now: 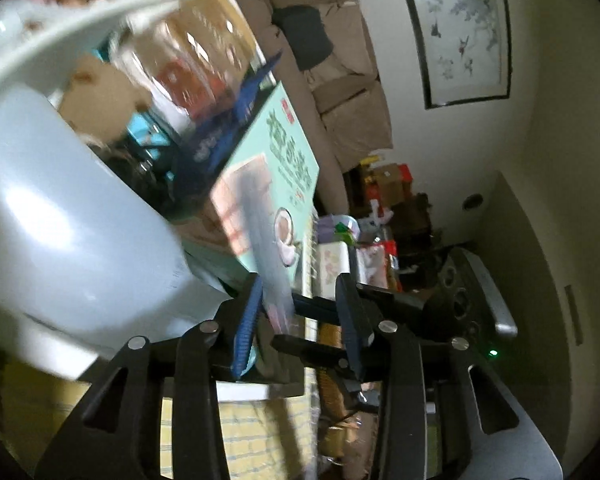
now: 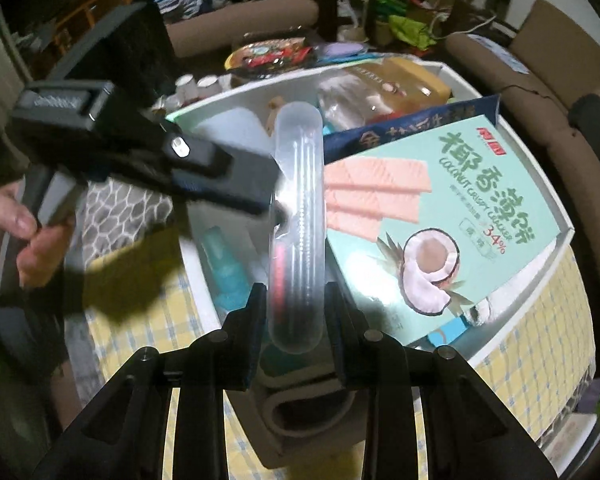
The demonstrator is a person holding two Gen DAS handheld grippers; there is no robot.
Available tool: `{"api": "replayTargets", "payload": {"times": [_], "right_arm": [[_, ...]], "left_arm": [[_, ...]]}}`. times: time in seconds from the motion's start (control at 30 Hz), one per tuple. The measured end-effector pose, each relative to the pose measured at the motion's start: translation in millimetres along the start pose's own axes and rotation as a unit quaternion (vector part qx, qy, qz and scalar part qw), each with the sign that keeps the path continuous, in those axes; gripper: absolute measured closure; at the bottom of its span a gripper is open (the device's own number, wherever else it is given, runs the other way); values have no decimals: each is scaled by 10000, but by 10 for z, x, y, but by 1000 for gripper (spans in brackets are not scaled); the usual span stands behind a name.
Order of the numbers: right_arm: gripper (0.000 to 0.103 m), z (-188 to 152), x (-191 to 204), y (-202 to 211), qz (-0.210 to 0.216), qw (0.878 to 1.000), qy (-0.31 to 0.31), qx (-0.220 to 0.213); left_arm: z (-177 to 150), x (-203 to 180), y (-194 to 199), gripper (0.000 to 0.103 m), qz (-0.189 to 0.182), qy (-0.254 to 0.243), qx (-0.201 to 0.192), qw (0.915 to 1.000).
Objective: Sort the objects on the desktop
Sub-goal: 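Lift and carry the pen case in the right gripper over the tray, then open the right gripper to drop the pen case into the tray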
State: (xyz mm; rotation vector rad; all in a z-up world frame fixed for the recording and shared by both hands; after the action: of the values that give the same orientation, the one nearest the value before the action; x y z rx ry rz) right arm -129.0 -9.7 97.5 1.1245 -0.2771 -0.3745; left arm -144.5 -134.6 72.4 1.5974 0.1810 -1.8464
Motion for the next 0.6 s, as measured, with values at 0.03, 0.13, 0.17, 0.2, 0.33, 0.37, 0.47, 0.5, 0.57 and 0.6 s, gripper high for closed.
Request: {"api": "replayTargets", "payload": {"times": [0.03,0.13,0.17,0.2,0.33,0.37,0.47,0.5,0.57,0.6], "right_arm": [[74,-18,-32,-32,-106,9998,81,124],[74,-110,-69,-61,-310,9985,200,408],[74,-152,-75,-55,-490,9975,232,458],[73,-194,-71,-38,-609,9968,217,468],[74,-259,-114,74,-877,9960,96,147],[76,-303,-100,104,-997,9945,314,107],[78,-393,-135,97,-1513,9866,509,328],[78,-417,-176,114,-1551,9865,404,341],[78,-466,-254,254,-1488,9888,30,115],[77,-486,-288,322,-1485,9888,-145,2]], "left_arm": [[15,-2,61,69,50,-34,-79,10000],[42,-23,211,69,262,-221,-241,9991],[52,-33,229,69,336,-290,-263,9987],[44,-53,234,69,377,-339,-260,9984],[-20,-141,151,65,592,-699,-138,9957],[-9,-155,167,65,593,-739,-98,9955],[-68,-232,120,62,622,-861,35,9943],[-82,-258,124,60,643,-910,50,9938],[-139,-351,89,55,749,-1119,134,9908],[-166,-401,68,50,820,-1257,183,9885]]}}
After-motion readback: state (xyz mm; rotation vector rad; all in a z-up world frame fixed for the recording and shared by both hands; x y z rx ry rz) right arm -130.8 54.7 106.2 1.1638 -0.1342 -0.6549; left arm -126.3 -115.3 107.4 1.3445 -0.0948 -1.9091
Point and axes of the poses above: each gripper's, at about its wrist camera, not at the fingertips, and y roughly against the way its jaws point, x to its left, z to its top, the point moved 5 cm from there along -y, roughly the way its jaws point, and after that the axes turned 3 degrees about -y, right-handed, at the moved point
